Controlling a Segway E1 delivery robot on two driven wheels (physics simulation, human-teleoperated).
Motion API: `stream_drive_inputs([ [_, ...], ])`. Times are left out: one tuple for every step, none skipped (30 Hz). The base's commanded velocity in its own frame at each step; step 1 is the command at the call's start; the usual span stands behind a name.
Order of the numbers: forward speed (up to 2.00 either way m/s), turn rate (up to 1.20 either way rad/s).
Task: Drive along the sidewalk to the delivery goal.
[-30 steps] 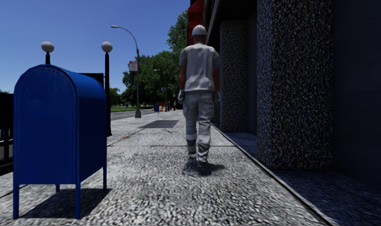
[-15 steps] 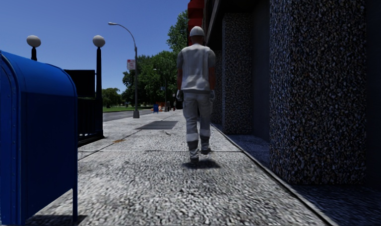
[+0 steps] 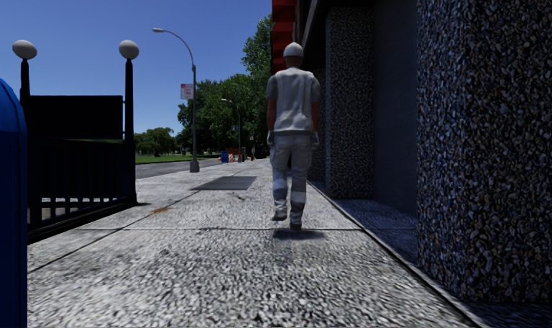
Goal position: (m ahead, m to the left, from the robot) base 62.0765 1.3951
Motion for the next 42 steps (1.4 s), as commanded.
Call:
stream_drive_inputs([
  [0.92, 0.0],
  [0.93, 0.0],
  [0.93, 0.0],
  [1.01, 0.0],
  [1.07, 0.0],
  [1.07, 0.0],
  [1.08, 0.0],
  [1.09, 0.0],
  [1.09, 0.0],
  [1.09, 0.0],
  [1.09, 0.0],
  [1.09, 0.0],
  [1.09, 0.01],
  [1.09, 0.01],
  [1.09, 0.1],
  [1.09, 0.18],
  [1.09, 0.27],
  [1.09, 0.27],
  [1.09, 0.34],
  [1.09, 0.35],
  [1.09, 0.35],
  [1.09, 0.35],
  [1.09, 0.36],
  [1.09, 0.36],
  [1.09, 0.36],
  [1.09, 0.36],
  [1.09, 0.36],
  [1.09, 0.36],
  [1.09, 0.36],
  [1.09, 0.36],
  [1.09, 0.36],
  [1.09, 0.36],
  [1.09, 0.36],
  [1.09, 0.36],
  [1.09, 0.36],
  [1.09, 0.36],
  [1.09, 0.36],
  [1.09, 0.36],
  [1.09, 0.36],
  [1.1, 0.36],
  [1.1, 0.36],
  [1.15, 0.36],
])
